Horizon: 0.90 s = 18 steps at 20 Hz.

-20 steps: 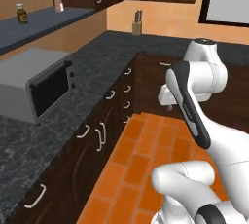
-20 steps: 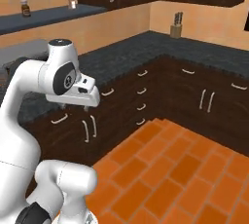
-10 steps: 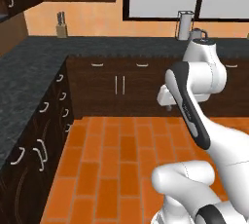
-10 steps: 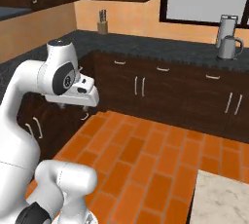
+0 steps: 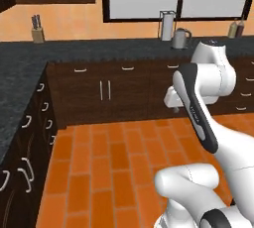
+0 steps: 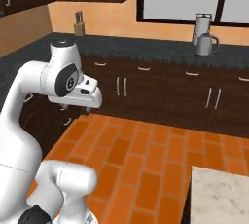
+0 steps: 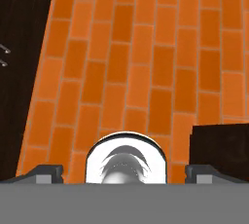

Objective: Navigate to the dishwasher.

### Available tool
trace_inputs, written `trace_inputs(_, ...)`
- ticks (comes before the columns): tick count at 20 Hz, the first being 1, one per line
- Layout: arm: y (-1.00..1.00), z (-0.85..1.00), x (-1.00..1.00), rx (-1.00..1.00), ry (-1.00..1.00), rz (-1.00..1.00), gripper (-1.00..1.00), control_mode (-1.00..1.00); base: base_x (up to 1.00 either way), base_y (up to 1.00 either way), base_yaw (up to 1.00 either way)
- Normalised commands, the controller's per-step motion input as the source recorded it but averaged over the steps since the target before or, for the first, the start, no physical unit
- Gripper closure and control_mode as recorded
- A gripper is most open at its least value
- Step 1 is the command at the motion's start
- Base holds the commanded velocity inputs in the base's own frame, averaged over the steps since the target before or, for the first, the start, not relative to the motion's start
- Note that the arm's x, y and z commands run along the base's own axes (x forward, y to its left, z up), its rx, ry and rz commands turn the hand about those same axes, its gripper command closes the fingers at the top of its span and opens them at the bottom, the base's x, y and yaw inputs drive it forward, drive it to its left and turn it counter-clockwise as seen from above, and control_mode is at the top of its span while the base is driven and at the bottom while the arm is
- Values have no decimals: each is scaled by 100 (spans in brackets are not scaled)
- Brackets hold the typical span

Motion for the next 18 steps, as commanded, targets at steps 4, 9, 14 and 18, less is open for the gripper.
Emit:
trace_inputs(4,0,0,0,0,0,0,-100,100,98,52,-17)
trace_inputs(9,0,0,0,0,0,0,-100,100,100,30,-20)
trace_inputs(14,0,0,0,0,0,0,-100,100,97,3,-30)
trace_inputs(18,0,0,0,0,0,0,-100,100,44,-1,-45)
